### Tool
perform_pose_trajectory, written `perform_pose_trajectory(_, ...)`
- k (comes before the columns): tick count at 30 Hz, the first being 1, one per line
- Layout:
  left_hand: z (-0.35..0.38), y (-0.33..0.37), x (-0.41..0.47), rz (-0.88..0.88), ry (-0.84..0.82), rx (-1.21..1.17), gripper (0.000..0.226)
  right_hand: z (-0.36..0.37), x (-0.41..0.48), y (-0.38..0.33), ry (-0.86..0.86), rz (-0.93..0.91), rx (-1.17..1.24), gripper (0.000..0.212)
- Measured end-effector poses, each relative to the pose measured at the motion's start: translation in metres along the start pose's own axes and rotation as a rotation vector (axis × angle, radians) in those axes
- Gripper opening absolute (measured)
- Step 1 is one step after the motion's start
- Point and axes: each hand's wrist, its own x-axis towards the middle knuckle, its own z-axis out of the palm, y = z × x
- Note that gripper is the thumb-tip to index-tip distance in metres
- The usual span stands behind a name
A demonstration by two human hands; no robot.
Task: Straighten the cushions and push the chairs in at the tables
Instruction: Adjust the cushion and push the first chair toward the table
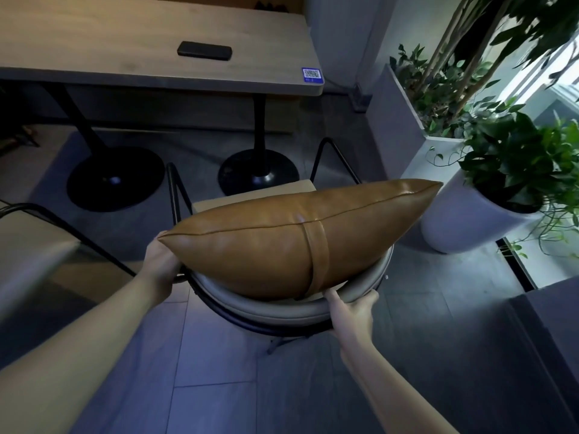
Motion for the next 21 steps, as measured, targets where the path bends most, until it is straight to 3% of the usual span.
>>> perform_pose_trajectory(4, -0.010, 0.003, 0.003, -0.010, -0.005, -0.061, 0.014, 0.016, -0.006, -0.003, -0.026, -0.006, -0.016, 0.088)
perform_pose_trajectory(6, -0.011, 0.001, 0.002, -0.010, -0.018, -0.097, 0.050, 0.018, -0.004, -0.004, -0.035, 0.001, -0.035, 0.098)
perform_pose_trajectory(8, -0.010, -0.004, -0.003, 0.017, -0.010, -0.119, 0.058, 0.014, -0.005, -0.006, -0.058, 0.017, -0.043, 0.103)
perform_pose_trajectory(13, -0.001, -0.025, -0.028, 0.006, 0.031, -0.049, 0.074, -0.018, 0.008, -0.010, -0.119, 0.049, -0.018, 0.070)
perform_pose_trajectory(15, 0.005, -0.029, -0.042, -0.026, 0.028, -0.070, 0.079, -0.028, 0.017, -0.015, -0.124, 0.060, -0.002, 0.075)
perform_pose_trajectory(18, 0.017, -0.037, -0.055, -0.103, -0.023, -0.104, 0.105, -0.035, 0.027, -0.026, -0.146, 0.059, 0.009, 0.092)
perform_pose_trajectory(21, 0.024, -0.042, -0.064, -0.176, -0.036, -0.151, 0.113, -0.033, 0.036, -0.032, -0.192, 0.069, 0.051, 0.074)
